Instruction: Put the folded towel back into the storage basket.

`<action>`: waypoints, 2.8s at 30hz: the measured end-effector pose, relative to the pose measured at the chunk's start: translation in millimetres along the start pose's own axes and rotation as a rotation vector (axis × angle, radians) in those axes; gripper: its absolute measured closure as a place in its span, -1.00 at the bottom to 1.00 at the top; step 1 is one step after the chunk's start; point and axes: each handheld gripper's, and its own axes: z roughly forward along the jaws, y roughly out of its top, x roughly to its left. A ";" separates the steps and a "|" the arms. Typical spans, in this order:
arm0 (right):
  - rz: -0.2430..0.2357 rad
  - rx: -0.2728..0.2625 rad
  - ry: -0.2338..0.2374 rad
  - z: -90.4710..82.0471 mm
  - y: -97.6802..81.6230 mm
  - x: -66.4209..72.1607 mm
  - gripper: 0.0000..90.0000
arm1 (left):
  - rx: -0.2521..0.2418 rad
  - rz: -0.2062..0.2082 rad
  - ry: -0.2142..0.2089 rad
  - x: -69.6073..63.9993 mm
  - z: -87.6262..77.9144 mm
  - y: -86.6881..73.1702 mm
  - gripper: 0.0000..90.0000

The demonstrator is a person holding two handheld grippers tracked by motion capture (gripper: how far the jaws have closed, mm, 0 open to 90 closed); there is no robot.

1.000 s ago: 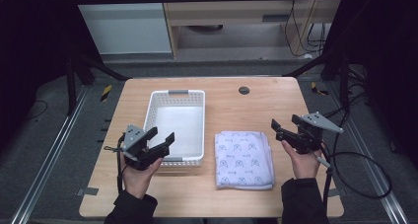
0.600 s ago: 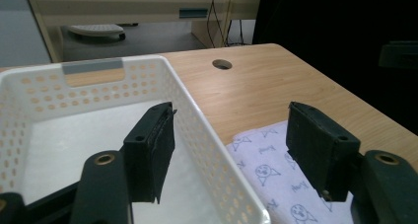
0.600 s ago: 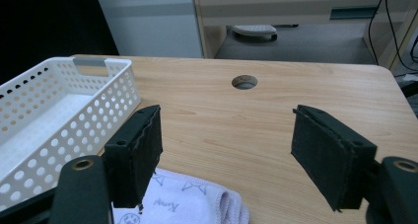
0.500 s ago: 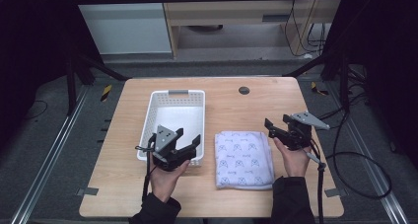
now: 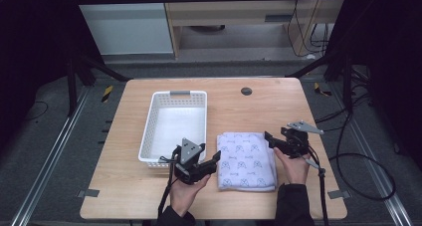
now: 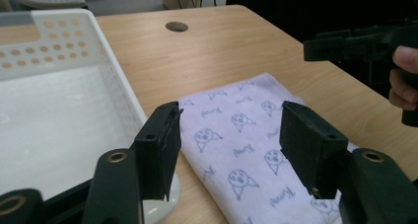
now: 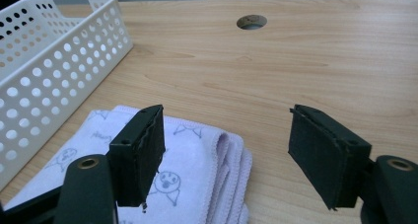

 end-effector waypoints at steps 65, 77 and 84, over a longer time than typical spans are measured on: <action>0.026 0.223 0.057 46.4 -42.4 -4.3 0.02 | 0.254 -0.059 0.002 -11.6 65.2 -71.7 -0.20; 0.043 0.218 0.102 46.3 -44.0 -1.3 0.50 | 0.268 -0.102 -0.040 -13.1 66.8 -70.2 0.20; 0.067 0.208 0.108 44.6 -42.7 -0.4 0.66 | 0.250 -0.134 -0.064 -11.0 65.9 -70.6 0.50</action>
